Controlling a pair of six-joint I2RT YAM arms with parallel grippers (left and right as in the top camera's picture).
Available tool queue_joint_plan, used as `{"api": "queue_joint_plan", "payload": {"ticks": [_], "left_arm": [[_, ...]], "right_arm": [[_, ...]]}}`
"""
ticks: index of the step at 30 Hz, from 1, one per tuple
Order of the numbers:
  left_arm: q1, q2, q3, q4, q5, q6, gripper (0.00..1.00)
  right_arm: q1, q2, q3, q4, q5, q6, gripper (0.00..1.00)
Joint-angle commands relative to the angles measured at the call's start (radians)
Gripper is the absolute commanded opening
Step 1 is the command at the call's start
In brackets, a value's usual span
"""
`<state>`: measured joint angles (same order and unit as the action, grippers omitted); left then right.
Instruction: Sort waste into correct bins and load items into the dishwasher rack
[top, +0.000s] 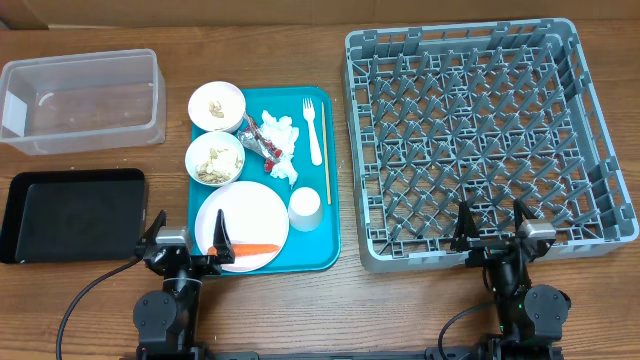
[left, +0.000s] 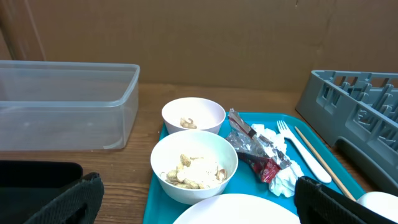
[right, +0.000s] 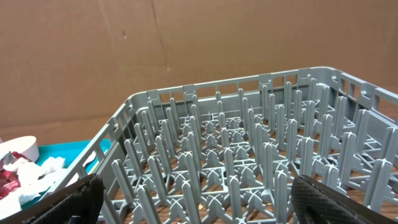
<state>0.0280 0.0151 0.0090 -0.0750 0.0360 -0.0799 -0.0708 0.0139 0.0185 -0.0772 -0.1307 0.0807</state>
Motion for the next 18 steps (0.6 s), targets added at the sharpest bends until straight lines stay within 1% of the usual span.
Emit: {"api": "queue_joint_plan", "payload": {"ticks": [1, 17, 18], "left_arm": [[0.005, -0.005, -0.004, 0.0, -0.01, -0.018, 1.0], [0.005, -0.005, -0.004, 0.0, -0.01, -0.019, 1.0], [0.005, -0.005, -0.004, 0.003, 0.013, -0.043, 1.0]], "right_arm": [[-0.003, -0.011, -0.01, 0.004, 0.006, -0.003, 1.0], [-0.003, -0.011, -0.01, 0.004, 0.006, -0.003, 1.0], [-0.003, -0.011, -0.01, 0.004, 0.006, -0.003, 1.0]]}}
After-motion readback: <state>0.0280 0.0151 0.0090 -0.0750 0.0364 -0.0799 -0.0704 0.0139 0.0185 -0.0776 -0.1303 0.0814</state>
